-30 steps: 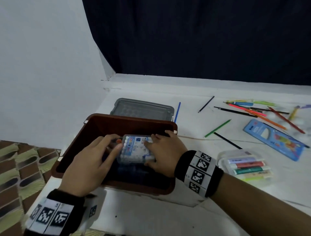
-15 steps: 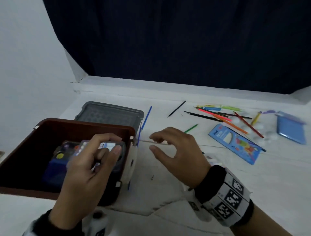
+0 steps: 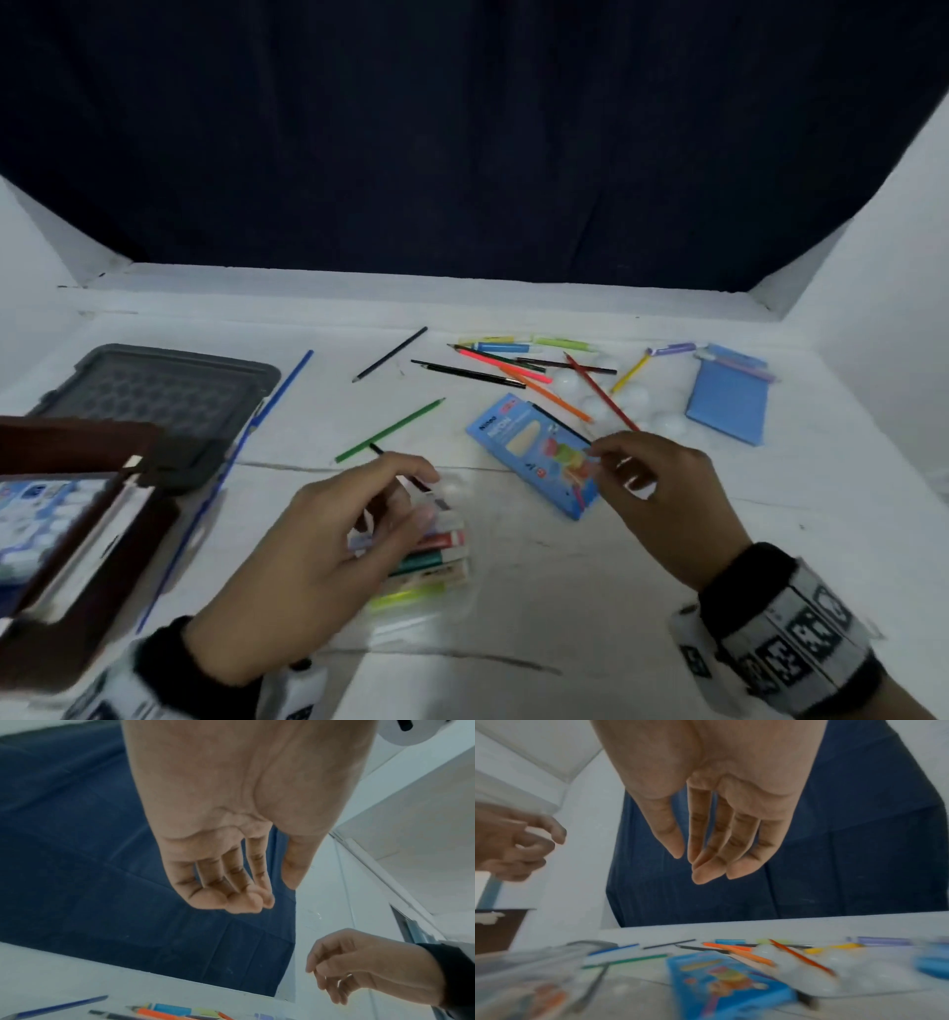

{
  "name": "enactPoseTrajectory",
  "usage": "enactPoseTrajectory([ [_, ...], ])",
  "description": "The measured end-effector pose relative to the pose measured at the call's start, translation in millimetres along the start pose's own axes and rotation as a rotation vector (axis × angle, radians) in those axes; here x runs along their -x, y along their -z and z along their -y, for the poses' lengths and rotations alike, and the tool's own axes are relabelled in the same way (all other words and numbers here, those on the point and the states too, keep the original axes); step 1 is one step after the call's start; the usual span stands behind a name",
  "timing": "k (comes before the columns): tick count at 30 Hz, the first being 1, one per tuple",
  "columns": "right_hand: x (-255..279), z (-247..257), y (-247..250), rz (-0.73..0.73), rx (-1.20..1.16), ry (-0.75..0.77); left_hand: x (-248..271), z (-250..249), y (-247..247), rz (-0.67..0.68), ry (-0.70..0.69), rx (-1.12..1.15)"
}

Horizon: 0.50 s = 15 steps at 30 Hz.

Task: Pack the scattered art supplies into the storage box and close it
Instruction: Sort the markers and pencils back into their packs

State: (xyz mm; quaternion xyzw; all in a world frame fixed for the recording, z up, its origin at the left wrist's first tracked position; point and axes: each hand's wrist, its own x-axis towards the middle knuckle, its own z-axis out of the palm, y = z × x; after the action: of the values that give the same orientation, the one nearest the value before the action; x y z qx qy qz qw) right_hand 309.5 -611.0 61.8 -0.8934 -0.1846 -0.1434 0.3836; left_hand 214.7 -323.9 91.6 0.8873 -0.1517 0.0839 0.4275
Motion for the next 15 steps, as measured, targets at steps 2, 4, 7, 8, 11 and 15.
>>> enactPoseTrajectory([
  [2, -7, -36, 22, 0.03, 0.101, -0.023, -26, -3, -12, 0.077, -0.045, -0.115],
  [4, -17, -75, 39, 0.064, 0.207, -0.063, -55, -3, -25, 0.175, -0.066, -0.239],
  [7, -35, -137, 59, 0.169, 0.363, -0.176, -99, 0, -50, 0.38, -0.066, -0.422],
  [8, -42, -155, 64, 0.237, 0.436, -0.227, -113, 0, -60, 0.463, -0.068, -0.493],
  [11, -60, -194, 75, 0.41, 0.572, -0.359, -152, 0, -93, 0.68, -0.051, -0.686],
  [15, -73, -213, 80, 0.574, 0.616, -0.415, -187, -3, -133, 0.865, -0.072, -0.84],
])
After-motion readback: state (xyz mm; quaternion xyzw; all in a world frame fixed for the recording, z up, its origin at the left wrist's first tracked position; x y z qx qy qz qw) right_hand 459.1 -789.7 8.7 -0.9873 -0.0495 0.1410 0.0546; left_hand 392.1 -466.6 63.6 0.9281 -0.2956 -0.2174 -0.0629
